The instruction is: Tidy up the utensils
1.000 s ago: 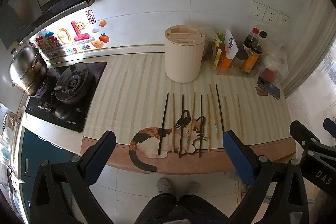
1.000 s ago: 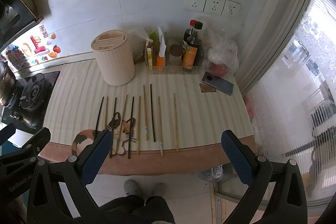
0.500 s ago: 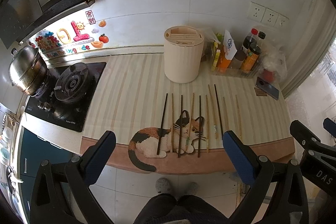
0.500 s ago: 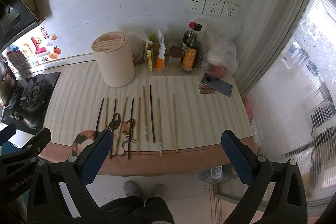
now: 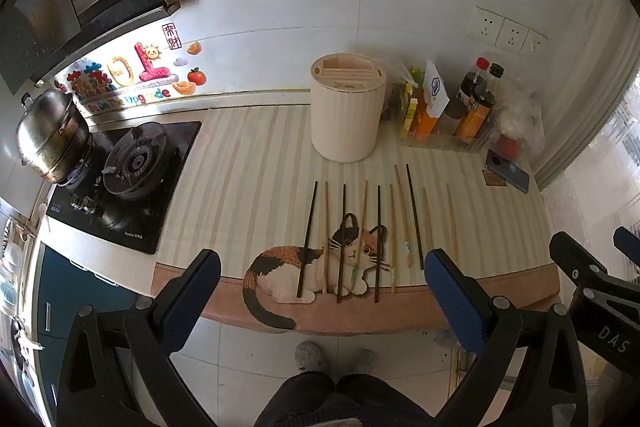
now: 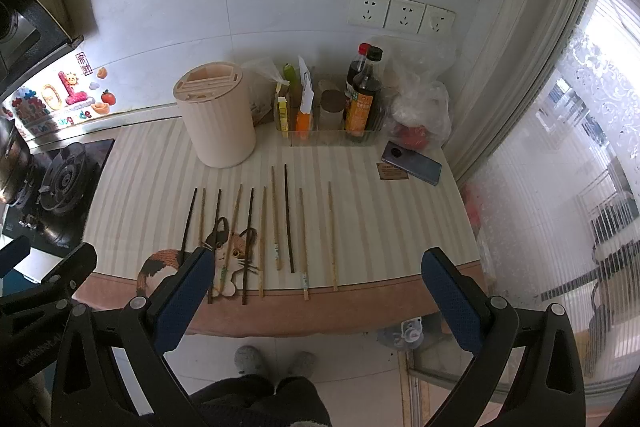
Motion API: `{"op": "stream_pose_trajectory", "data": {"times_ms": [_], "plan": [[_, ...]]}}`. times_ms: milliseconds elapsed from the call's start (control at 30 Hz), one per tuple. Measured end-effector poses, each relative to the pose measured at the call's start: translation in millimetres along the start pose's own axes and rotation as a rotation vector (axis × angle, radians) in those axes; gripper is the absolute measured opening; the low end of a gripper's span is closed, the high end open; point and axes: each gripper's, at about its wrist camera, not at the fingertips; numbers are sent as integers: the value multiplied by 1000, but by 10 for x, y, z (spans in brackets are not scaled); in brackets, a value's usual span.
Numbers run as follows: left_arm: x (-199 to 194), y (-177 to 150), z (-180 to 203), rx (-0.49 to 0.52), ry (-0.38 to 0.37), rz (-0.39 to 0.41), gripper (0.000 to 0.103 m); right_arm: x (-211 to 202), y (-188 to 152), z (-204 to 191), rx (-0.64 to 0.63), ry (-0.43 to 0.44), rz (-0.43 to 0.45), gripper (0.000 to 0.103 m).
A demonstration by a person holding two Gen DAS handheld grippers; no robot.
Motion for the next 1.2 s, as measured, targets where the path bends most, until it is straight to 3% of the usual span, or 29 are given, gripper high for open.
{"op": "stream_pose_trajectory", "data": {"times_ms": [400,533,667,800,900,1000,1067,1133,1200], "plan": [[2,12,-27,-5,0,8,103,-14,13,13,0,2,3,103],[63,106,-8,-28,42,91,103,-8,65,80,10,9,21,103],[259,158,-33,-61,66,164,103,56,137,216,10,69,79,103],[607,157,1,-74,144,169,103,389,168,320,28,103,73,103],[1040,166,6,-72,198,108,103,723,164,408,54,134,36,100],[1496,160,-21,-57,221,11,103,1116,120,456,60,85,-52,85],[1910,155,-66,-51,184,-112,103,1408,90,495,67,93,-112,73],[2321,126,-98,-53,111,-220,102,1724,68,555,105,159,-177,61],[2619,96,-92,-36,85,-280,94,1987,48,593,132,186,-218,52]]}}
Point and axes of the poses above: each gripper's, at about its wrist camera, not at the fingertips, and x roughly the way its jaws point, z to its right, y to its top, and after that the axes turned 13 degrees about y, right-handed
